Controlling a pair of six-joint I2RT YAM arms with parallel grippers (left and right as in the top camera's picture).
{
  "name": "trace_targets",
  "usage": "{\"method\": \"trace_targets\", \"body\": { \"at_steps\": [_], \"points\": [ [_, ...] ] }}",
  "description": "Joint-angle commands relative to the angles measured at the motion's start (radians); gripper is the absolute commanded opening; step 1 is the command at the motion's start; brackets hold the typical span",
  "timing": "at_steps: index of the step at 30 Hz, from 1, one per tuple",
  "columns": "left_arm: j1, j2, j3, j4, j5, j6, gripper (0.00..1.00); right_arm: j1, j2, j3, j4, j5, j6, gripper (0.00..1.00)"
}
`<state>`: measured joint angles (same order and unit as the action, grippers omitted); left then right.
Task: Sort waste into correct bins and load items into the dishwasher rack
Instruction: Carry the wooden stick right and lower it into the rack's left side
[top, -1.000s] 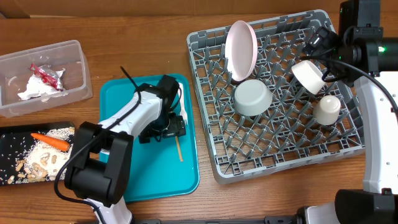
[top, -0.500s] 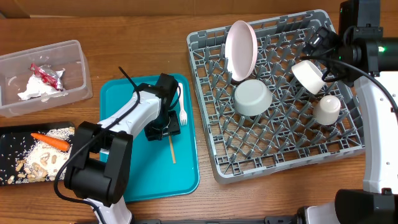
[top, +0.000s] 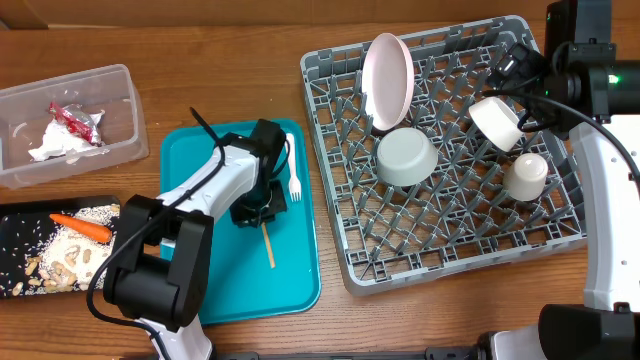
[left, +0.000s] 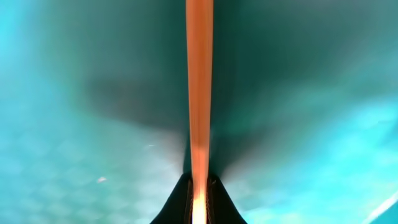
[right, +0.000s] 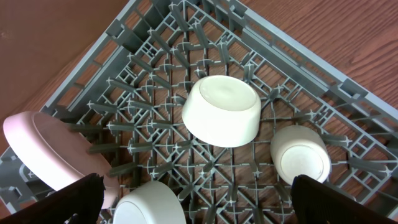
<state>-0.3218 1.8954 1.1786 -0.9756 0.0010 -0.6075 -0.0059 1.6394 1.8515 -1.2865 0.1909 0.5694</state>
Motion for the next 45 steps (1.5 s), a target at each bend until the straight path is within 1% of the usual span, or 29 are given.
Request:
{"method": "trace_targets", "body": {
  "at_steps": [1, 5, 6, 8, 13, 16, 18, 19, 22, 24, 29, 35, 37, 41, 42, 45],
  "points": [
    [0.053, 0.011, 0.113, -0.105, -0.09, -0.005, 0.04, -0.003, -0.01, 0.016, 0.001, 0.011, 0.0, 1.0],
    [0.115, 0.005, 0.277, -0.205, -0.106, 0.035, 0.04, -0.003, -0.01, 0.016, 0.001, 0.011, 0.0, 1.0],
    [0.151, 0.005, 0.359, -0.243, -0.104, 0.048, 0.04, -0.003, -0.01, 0.016, 0.001, 0.011, 0.0, 1.0],
    [0.194, 0.005, 0.449, -0.286, -0.097, 0.048, 0.04, -0.003, -0.01, 0.016, 0.001, 0.01, 0.0, 1.0],
    [0.332, 0.005, 0.625, -0.349, -0.009, 0.042, 0.04, -0.003, -0.01, 0.016, 0.001, 0.01, 0.0, 1.0],
    [0.432, 0.005, 0.665, -0.342, 0.07, -0.003, 0.04, -0.003, -0.01, 0.016, 0.001, 0.011, 0.0, 1.0],
    [0.534, 0.007, 0.664, -0.319, 0.177, -0.01, 0.04, -0.003, -0.01, 0.016, 0.001, 0.011, 0.0, 1.0],
    [0.59, 0.008, 0.662, -0.32, 0.204, -0.008, 0.04, -0.003, -0.01, 0.016, 0.001, 0.01, 0.0, 1.0],
    [0.649, 0.008, 0.663, -0.33, 0.203, 0.019, 0.04, -0.003, -0.01, 0.016, 0.001, 0.011, 0.0, 1.0],
    [0.665, 0.008, 0.663, -0.336, 0.203, 0.04, 0.04, -0.003, -0.01, 0.016, 0.001, 0.011, 0.0, 1.0],
    [0.644, 0.007, 0.663, -0.345, 0.216, 0.071, 0.04, -0.003, -0.01, 0.016, 0.001, 0.01, 0.0, 1.0],
    [0.532, 0.006, 0.684, -0.344, 0.323, 0.092, 0.04, -0.003, -0.01, 0.016, 0.001, 0.011, 0.0, 1.0],
    [0.472, 0.006, 0.702, -0.338, 0.362, 0.092, 0.04, -0.003, -0.01, 0.016, 0.001, 0.011, 0.0, 1.0],
    [0.336, 0.006, 0.731, -0.304, 0.365, 0.087, 0.04, -0.003, -0.01, 0.016, 0.001, 0.011, 0.0, 1.0],
    [0.28, 0.006, 0.732, -0.283, 0.353, 0.07, 0.04, -0.003, -0.01, 0.016, 0.001, 0.011, 0.0, 1.0],
    [0.169, 0.008, 0.728, -0.236, 0.292, 0.0, 0.04, -0.003, -0.01, 0.016, 0.001, 0.011, 0.0, 1.0]
  ]
}}
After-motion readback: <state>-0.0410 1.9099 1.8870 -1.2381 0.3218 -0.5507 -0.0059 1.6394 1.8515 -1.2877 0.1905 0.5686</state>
